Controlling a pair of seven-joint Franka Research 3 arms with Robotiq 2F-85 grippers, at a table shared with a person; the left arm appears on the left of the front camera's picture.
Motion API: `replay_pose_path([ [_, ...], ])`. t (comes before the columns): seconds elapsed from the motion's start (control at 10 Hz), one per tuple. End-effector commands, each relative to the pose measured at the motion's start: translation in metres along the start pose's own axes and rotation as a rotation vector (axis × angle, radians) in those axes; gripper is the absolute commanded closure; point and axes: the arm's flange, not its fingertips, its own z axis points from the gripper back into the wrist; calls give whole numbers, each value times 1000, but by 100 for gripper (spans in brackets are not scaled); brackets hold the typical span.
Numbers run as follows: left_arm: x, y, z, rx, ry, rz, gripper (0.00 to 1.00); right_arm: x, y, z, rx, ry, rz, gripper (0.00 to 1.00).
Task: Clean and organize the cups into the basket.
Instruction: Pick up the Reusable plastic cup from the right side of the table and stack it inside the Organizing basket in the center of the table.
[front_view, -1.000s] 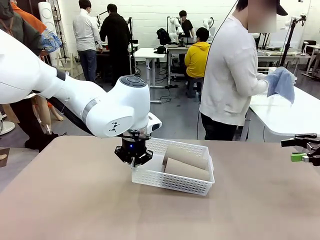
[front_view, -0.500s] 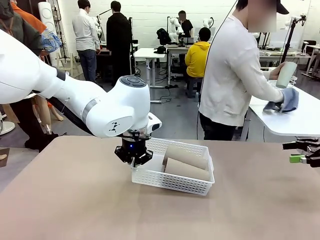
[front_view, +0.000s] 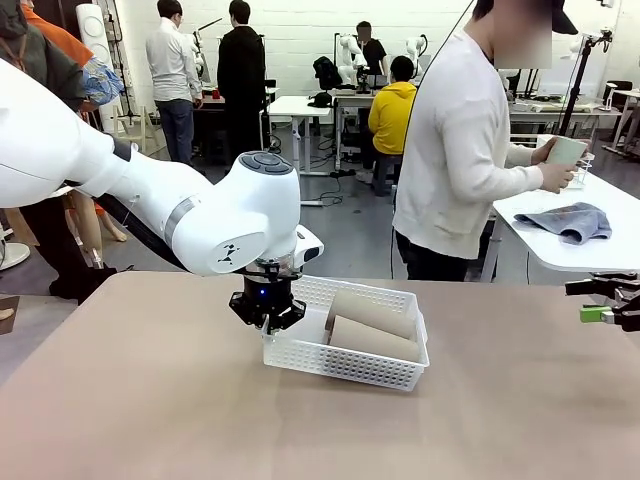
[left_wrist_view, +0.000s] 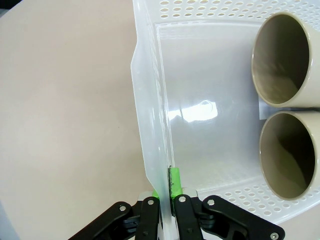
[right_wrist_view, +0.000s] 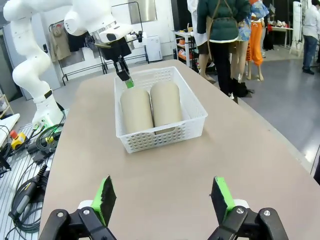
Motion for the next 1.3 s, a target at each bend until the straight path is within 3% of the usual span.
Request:
replay_pose_path([
  [0.0,0,-1,0,1,-3,-2,100,-1,5,1,14,7,1,0],
  [1.2,0,-1,0,1,-3,-2,100,-1,5,1,14,7,1,0],
])
